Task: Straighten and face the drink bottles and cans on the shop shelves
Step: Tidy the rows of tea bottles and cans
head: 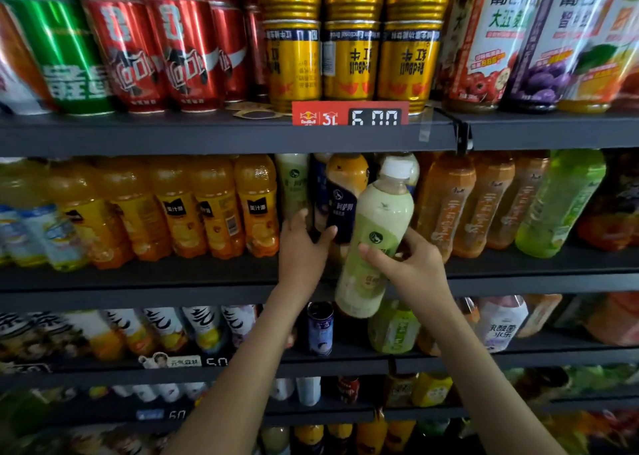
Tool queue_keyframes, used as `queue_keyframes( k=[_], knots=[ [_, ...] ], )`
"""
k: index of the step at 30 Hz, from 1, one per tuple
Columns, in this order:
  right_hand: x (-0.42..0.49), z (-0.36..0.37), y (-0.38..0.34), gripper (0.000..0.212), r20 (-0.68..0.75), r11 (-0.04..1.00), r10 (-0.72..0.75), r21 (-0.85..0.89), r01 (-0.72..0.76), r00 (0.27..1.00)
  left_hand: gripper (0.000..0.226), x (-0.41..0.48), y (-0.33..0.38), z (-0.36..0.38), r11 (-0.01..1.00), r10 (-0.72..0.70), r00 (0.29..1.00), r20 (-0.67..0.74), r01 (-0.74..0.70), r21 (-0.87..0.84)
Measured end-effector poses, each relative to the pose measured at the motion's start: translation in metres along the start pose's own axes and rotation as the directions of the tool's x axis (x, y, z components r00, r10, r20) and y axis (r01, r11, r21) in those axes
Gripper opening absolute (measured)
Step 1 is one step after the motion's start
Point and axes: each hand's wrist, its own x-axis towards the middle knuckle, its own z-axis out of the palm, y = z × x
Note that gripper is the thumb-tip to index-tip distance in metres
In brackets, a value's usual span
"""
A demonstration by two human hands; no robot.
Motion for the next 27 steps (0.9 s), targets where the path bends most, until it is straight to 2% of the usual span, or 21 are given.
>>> queue_keyframes(
  k=[3, 6, 8, 10, 13, 16, 20, 23, 27],
  knots=[
    [0.001, 0.029, -0.003, 0.037, 0.020, 0.998, -0.059, -0.024, 0.059, 0.998, 0.026, -0.011, -0.006, -0.037, 0.991, 0.090, 0.989, -0.120, -0.101, -0.087],
    [0.006, 0.058, -0.004, 0.039, -0.012, 0.990, -0.126, -0.063, 0.124, 0.992, 0.017, -0.023, -0.012, -0.066, 0.976, 0.188, 0.969, -0.160, -0.203, -0.081],
    [0.012, 0.074, -0.003, 0.044, -0.034, 0.988, -0.127, -0.090, 0.123, 0.991, 0.022, -0.030, -0.016, -0.072, 0.969, 0.226, 0.968, -0.108, -0.235, -0.076],
    [0.021, 0.087, -0.001, 0.050, -0.048, 0.983, -0.120, -0.145, 0.112, 0.992, 0.034, -0.032, -0.023, -0.071, 0.972, 0.233, 0.972, 0.015, -0.232, -0.022],
    [0.031, 0.101, 0.000, 0.066, -0.039, 0.963, -0.165, -0.224, 0.153, 0.985, 0.054, -0.030, -0.032, -0.060, 0.983, 0.149, 0.974, 0.169, -0.164, 0.076],
    [0.038, 0.108, 0.002, 0.069, 0.006, 0.937, -0.202, -0.290, 0.195, 0.979, 0.055, -0.024, -0.035, -0.044, 0.983, 0.097, 0.990, 0.099, -0.111, 0.149],
    [0.031, 0.097, 0.012, 0.061, 0.029, 0.887, -0.284, -0.371, 0.274, 0.958, 0.051, -0.017, -0.030, -0.028, 0.980, 0.052, 0.999, 0.000, -0.051, 0.191],
    [0.027, 0.085, 0.020, 0.045, -0.048, 0.887, -0.317, -0.369, 0.278, 0.947, 0.057, -0.014, -0.030, -0.021, 0.975, 0.045, 0.999, -0.024, -0.038, 0.219],
    [0.029, 0.070, 0.025, 0.040, -0.178, 0.890, -0.321, -0.391, 0.232, 0.930, 0.059, -0.014, -0.027, -0.013, 0.967, 0.025, 0.996, -0.082, -0.003, 0.255]
  ],
)
